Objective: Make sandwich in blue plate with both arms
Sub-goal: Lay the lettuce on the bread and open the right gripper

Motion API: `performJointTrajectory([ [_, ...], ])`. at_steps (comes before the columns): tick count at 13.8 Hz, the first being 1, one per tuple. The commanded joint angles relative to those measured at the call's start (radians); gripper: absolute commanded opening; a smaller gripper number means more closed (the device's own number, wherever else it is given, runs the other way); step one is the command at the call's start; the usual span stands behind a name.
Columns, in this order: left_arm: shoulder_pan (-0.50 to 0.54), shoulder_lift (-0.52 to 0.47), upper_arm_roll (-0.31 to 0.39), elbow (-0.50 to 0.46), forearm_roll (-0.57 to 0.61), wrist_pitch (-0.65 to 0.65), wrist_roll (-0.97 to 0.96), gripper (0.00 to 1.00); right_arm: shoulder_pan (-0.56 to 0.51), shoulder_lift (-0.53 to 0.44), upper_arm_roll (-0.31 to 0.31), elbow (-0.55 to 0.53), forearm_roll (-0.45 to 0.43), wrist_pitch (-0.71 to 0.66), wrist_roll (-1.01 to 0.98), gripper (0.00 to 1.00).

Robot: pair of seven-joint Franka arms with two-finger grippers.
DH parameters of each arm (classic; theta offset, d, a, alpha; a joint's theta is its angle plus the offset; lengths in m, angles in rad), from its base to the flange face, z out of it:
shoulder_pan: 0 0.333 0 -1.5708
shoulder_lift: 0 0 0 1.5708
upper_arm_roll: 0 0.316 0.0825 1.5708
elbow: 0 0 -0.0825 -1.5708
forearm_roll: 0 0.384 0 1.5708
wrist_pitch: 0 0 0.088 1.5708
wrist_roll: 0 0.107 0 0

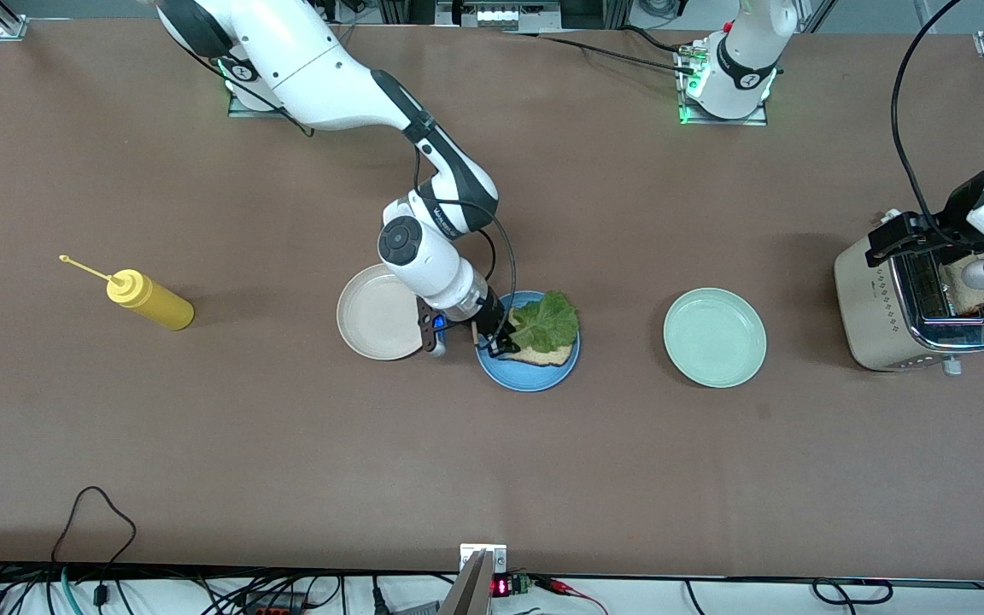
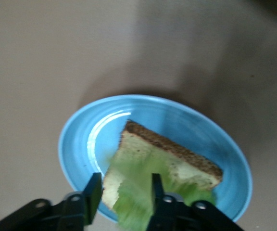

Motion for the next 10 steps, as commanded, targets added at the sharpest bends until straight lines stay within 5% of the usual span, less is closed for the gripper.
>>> performJointTrajectory([
  [1,0.004,-0.010,-0.003,0.000,-0.007,0.003,0.007,1.00,-0.024,-0.053,-0.003,0.006,0.017,-0.080,-0.014,1.00],
  [10,0.004,-0.010,-0.003,-0.002,-0.009,0.007,0.007,1.00,-0.274,-0.482,-0.003,-0.210,0.002,-0.511,-0.506,1.00],
])
